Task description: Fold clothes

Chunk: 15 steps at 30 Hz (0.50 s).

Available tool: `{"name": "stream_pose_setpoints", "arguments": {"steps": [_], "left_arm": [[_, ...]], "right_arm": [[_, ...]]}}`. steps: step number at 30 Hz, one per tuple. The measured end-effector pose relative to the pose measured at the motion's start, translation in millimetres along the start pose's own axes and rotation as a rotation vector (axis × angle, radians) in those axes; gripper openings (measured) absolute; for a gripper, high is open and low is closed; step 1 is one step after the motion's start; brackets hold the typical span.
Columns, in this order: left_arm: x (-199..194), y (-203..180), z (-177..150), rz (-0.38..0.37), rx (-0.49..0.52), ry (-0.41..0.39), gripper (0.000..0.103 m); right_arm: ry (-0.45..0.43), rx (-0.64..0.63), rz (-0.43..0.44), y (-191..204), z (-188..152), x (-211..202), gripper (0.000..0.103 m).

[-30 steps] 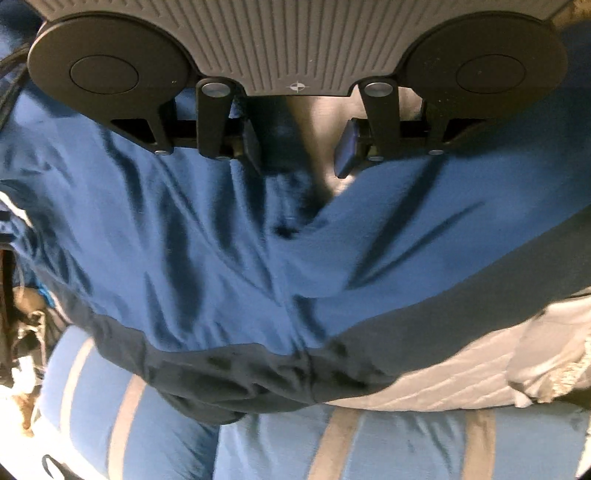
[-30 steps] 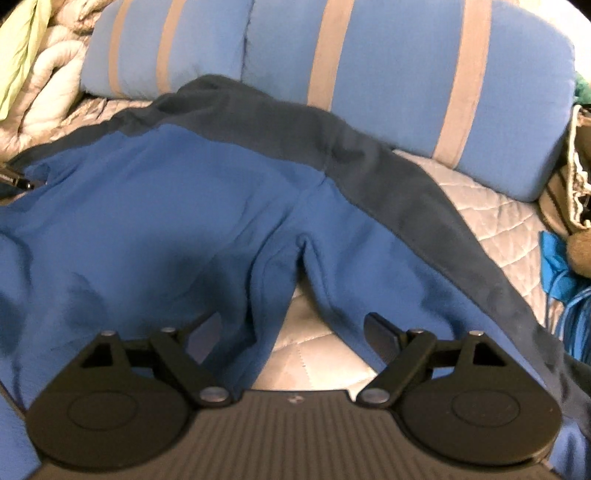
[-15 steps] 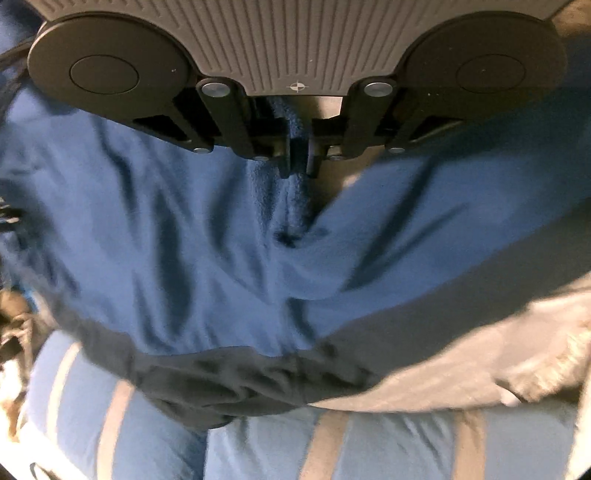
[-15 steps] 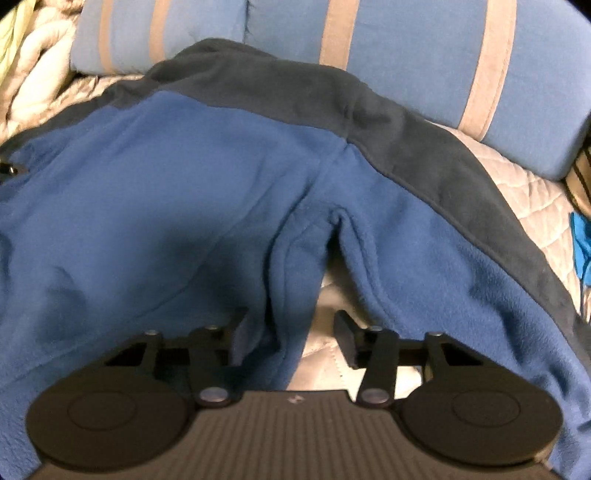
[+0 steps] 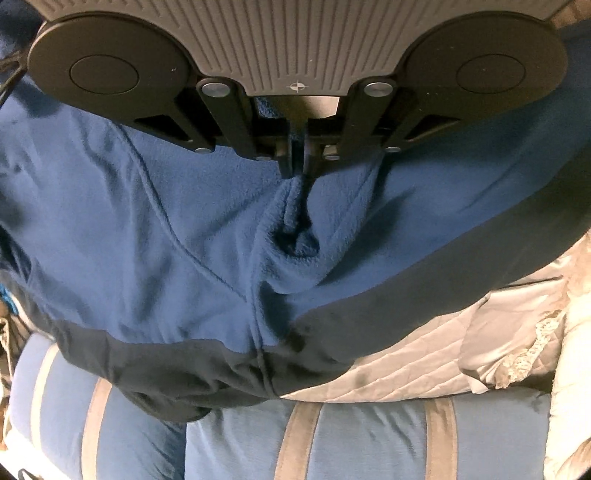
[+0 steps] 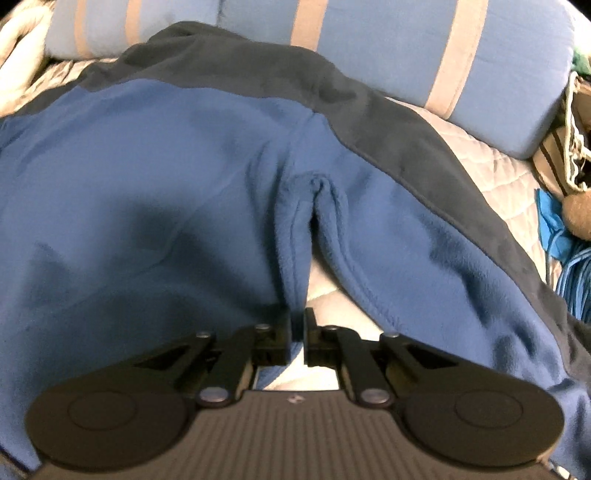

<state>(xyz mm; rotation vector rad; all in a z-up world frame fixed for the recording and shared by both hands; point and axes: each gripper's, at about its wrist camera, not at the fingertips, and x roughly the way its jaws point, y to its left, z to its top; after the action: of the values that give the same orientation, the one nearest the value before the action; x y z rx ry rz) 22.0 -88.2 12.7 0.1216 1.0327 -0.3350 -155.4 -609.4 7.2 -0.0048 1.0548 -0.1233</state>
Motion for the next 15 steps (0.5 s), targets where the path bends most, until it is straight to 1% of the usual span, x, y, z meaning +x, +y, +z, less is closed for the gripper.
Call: {"name": "stream_pose_setpoints", "arguments": {"steps": [3, 8, 12, 14, 15], "left_arm": [[-1.0, 0.1, -3.1, 0.006, 0.004, 0.007, 0.007], [-2.8, 4.1, -5.0, 0.004, 0.002, 0.018, 0.007], [-3.3, 6.5, -3.7, 0.000, -0.010, 0.029, 0.007], [-2.7, 6.1, -1.6, -0.005, -0.011, 0.027, 0.007], [-2.2, 6.0, -0.2, -0.007, -0.012, 0.025, 0.009]], "right_arm": [[0.004, -0.009, 0.009, 1.2, -5.5, -4.7, 0.004], [-0.001, 0.012, 0.039, -3.1, -15.2, -13.0, 0.003], [0.016, 0.010, 0.071, -1.7, -22.9, -16.9, 0.003], [0.010, 0.007, 0.059, 2.0, -25.0, -20.0, 0.004], [0.008, 0.005, 0.054, 3.6, -25.6, -21.3, 0.004]]}}
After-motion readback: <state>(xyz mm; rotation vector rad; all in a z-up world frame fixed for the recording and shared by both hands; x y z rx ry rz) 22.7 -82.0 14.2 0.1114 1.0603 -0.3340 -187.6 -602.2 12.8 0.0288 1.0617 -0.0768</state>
